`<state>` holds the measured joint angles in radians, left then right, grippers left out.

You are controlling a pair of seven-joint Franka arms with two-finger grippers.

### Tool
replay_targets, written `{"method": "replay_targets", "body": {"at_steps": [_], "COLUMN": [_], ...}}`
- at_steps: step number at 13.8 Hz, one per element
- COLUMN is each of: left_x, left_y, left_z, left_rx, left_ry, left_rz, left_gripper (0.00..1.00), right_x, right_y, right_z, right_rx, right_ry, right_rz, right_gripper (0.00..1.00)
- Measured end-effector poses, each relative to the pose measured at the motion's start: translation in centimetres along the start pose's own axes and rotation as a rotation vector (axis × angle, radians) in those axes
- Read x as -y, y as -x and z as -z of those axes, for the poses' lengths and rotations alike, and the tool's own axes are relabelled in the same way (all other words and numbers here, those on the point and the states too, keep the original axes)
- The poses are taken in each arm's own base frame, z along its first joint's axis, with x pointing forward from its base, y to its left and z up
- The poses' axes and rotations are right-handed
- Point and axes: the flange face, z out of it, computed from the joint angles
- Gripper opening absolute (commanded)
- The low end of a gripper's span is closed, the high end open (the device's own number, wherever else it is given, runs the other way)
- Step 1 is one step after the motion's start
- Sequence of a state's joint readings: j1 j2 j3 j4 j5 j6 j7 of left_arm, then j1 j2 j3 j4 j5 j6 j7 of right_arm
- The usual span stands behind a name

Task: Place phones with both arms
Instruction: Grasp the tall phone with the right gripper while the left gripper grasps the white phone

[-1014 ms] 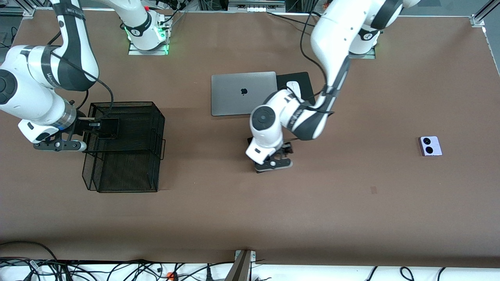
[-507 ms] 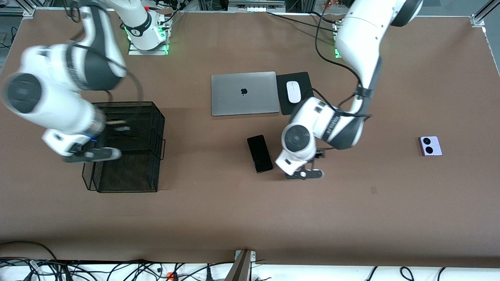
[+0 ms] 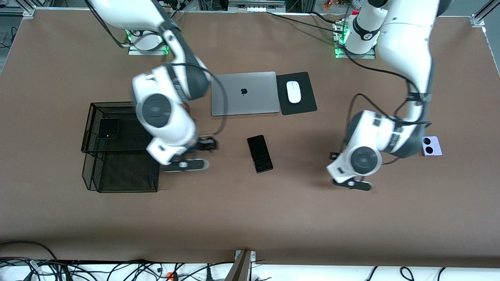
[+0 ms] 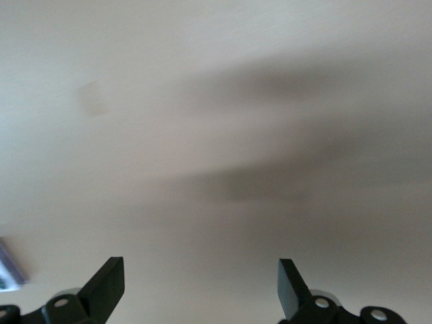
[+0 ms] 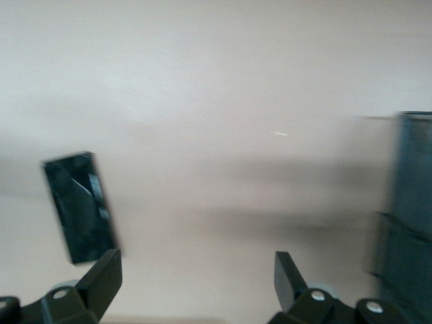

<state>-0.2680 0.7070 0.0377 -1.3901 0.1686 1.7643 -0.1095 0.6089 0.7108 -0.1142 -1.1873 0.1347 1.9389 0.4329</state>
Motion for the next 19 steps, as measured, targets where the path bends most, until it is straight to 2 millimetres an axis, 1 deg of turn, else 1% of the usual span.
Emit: {"method": "replay_targets", "body": {"at_steps": [1,3,5,6,7,9,11,12,15,17,19], "left_x": [2.3,7.1,12.7,15.1,17.2,20.2,23.3,25.1,30.0,31.8,32.6], "left_y": [0.5,1.5,2.8,3.5,4.3,5.9,7.4,8.3,11.1,12.7,13.9], "left_z": [-0.2,-0.8,-1.9,-2.5,-2.9,-3.8,-5.2,-6.4,-10.9,-13.5,-15.7], "left_rx": [0.008,0.020,0.004,-0.006,-0.021,-0.054,-0.093,-0.115,-0.162,-0.182,-0.200], "left_ry": [-0.008,-0.015,0.010,0.023,0.032,0.045,0.057,0.063,0.081,0.090,0.099], "left_rz": [-0.004,-0.015,-0.034,-0.033,-0.025,0.008,0.052,0.068,0.108,0.139,0.161], "left_gripper": [1.00,1.00,1.00,1.00,1.00,1.00,1.00,1.00,1.00,1.00,1.00], "right_x": [1.9,5.1,8.4,9.9,11.3,13.3,14.4,14.6,14.6,14.6,14.8], "right_y": [0.2,1.1,2.7,3.7,4.7,6.4,7.4,7.6,7.7,7.8,8.0], "right_z": [-1.7,-4.9,-8.3,-10.0,-11.7,-14.4,-16.2,-17.0,-19.1,-19.7,-19.9], "right_rx": [-0.023,-0.057,-0.080,-0.092,-0.107,-0.126,-0.141,-0.151,-0.177,-0.183,-0.182], "right_ry": [-0.025,-0.051,-0.061,-0.052,-0.031,-0.001,0.004,0.003,0.013,0.023,0.024], "right_rz": [-0.013,0.003,0.047,0.080,0.119,0.176,0.206,0.216,0.240,0.253,0.257], "right_gripper": [1.00,1.00,1.00,1.00,1.00,1.00,1.00,1.00,1.00,1.00,1.00]}}
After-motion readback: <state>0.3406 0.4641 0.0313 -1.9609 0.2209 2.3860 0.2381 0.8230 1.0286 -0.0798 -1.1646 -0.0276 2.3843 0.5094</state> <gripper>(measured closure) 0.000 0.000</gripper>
